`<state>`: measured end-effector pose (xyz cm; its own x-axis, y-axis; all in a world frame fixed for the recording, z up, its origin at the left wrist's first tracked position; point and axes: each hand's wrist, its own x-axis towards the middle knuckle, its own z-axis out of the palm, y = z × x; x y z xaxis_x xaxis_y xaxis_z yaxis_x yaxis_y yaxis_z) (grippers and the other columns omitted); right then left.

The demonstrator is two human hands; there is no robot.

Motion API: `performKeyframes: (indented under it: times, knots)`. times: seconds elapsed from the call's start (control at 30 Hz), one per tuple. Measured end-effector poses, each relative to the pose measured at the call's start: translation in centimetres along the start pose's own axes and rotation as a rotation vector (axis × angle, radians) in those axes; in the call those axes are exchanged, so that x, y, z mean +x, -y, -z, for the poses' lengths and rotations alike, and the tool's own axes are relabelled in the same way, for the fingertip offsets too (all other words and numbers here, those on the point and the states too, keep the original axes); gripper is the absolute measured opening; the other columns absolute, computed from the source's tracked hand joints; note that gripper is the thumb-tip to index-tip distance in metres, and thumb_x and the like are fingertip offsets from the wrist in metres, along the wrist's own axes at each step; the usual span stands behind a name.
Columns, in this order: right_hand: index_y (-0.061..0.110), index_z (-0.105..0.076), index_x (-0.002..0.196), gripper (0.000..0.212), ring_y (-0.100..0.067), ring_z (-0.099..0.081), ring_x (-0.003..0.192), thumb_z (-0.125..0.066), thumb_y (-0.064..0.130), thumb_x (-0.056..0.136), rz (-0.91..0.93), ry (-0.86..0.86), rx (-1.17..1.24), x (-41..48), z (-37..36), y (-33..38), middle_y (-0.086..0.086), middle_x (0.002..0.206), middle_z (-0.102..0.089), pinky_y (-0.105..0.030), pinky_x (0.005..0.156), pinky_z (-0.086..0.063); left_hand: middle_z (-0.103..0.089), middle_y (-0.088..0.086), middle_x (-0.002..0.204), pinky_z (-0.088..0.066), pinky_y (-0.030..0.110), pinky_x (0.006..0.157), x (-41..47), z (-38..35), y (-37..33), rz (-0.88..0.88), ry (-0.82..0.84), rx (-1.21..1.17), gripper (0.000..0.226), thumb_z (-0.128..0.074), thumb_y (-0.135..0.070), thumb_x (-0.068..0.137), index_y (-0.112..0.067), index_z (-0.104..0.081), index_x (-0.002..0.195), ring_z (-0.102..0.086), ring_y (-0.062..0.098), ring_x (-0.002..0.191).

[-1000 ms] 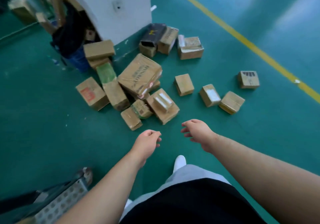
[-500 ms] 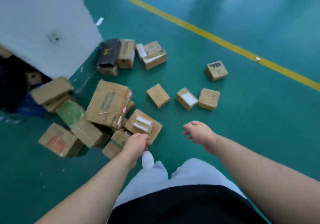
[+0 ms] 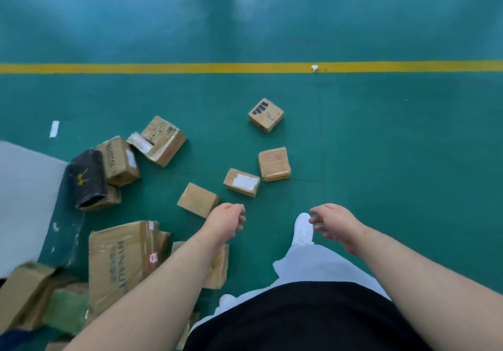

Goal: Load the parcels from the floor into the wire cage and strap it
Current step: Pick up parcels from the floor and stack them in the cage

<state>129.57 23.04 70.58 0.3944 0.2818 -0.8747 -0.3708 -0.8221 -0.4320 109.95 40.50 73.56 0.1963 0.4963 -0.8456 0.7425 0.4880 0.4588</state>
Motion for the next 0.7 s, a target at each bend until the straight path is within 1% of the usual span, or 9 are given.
performKeyframes:
  times: [0.13,0.23,0.3,0.37,0.43,0.5,0.57,0.63,0.7]
  knots:
    - [0.015,-0.063,0.115,0.023,-0.018,-0.063,0.088,-0.049,0.029,0.104,-0.025,-0.033,-0.018,4.1,7.1,3.9,-0.005,0.11,-0.071,-0.032,0.074,-0.046,-0.069,0.005,0.109,-0.051,0.038,0.087,2.6,-4.6,-6.5,0.062,0.066,0.093,0.024,-0.049,-0.033,0.103,-0.016,-0.065,0.111,-0.064,0.021,0.09]
    - [0.014,-0.062,0.118,0.024,-0.018,-0.06,0.085,-0.048,0.028,0.103,-0.031,-0.06,-0.061,7.1,11.8,8.0,-0.004,0.109,-0.071,-0.03,0.07,-0.043,-0.07,0.007,0.108,-0.047,0.034,0.08,4.2,-6.4,-12.1,0.006,0.037,0.072,0.023,-0.051,-0.03,0.102,-0.014,-0.064,0.111,-0.063,0.02,0.088]
    - [0.013,-0.06,0.12,0.025,-0.017,-0.058,0.082,-0.047,0.026,0.103,-0.036,-0.058,-0.105,8.7,13.5,11.3,-0.003,0.103,-0.069,-0.03,0.068,-0.042,-0.07,0.005,0.109,-0.047,0.034,0.081,4.6,-6.5,-15.0,-0.01,0.02,0.042,0.025,-0.051,-0.031,0.102,-0.014,-0.064,0.113,-0.063,0.02,0.089]
    - [0.014,-0.059,0.123,0.027,-0.018,-0.058,0.082,-0.047,0.026,0.103,-0.031,-0.047,-0.119,10.3,14.0,14.5,-0.002,0.101,-0.068,-0.03,0.068,-0.042,-0.07,0.002,0.108,-0.049,0.034,0.085,4.8,-5.9,-17.0,-0.02,0.033,0.015,0.025,-0.051,-0.034,0.102,-0.017,-0.065,0.112,-0.066,0.021,0.094]
    - [0.014,-0.059,0.124,0.027,-0.018,-0.06,0.085,-0.048,0.028,0.103,-0.019,-0.024,-0.127,12.1,13.4,17.7,-0.001,0.101,-0.069,-0.031,0.071,-0.043,-0.071,0.002,0.109,-0.05,0.034,0.084,5.6,-4.9,-18.6,-0.015,0.039,0.0,0.024,-0.051,-0.036,0.102,-0.019,-0.066,0.11,-0.067,0.021,0.097]
    - [0.016,-0.06,0.121,0.024,-0.018,-0.061,0.086,-0.05,0.028,0.104,-0.015,0.019,-0.137,13.5,12.1,20.3,-0.001,0.101,-0.069,-0.031,0.072,-0.044,-0.07,0.002,0.108,-0.049,0.033,0.081,7.0,-3.8,-19.3,0.025,0.022,-0.033,0.023,-0.051,-0.034,0.103,-0.018,-0.066,0.109,-0.065,0.02,0.092]
    - [0.017,-0.062,0.116,0.021,-0.018,-0.061,0.085,-0.051,0.029,0.103,-0.003,0.064,-0.184,15.0,10.6,23.0,-0.002,0.102,-0.07,-0.031,0.073,-0.044,-0.069,0.003,0.105,-0.047,0.034,0.081,9.7,-2.5,-19.9,0.084,-0.017,-0.051,0.022,-0.051,-0.031,0.102,-0.015,-0.065,0.109,-0.063,0.021,0.089]
    - [0.016,-0.064,0.11,0.02,-0.018,-0.063,0.085,-0.051,0.03,0.102,0.027,0.088,-0.263,16.3,9.8,25.1,-0.002,0.104,-0.072,-0.031,0.075,-0.047,-0.066,0.003,0.1,-0.044,0.035,0.078,12.6,-1.4,-20.5,0.152,-0.039,-0.062,0.021,-0.05,-0.028,0.1,-0.013,-0.064,0.106,-0.06,0.022,0.086]
    - [0.017,-0.065,0.106,0.022,-0.018,-0.066,0.086,-0.051,0.032,0.101,0.063,0.084,-0.357,17.7,9.7,27.2,0.0,0.103,-0.073,-0.032,0.077,-0.048,-0.064,0.004,0.1,-0.042,0.033,0.075,15.6,-0.5,-22.2,0.191,-0.024,-0.028,0.021,-0.05,-0.027,0.101,-0.012,-0.063,0.107,-0.057,0.023,0.085]
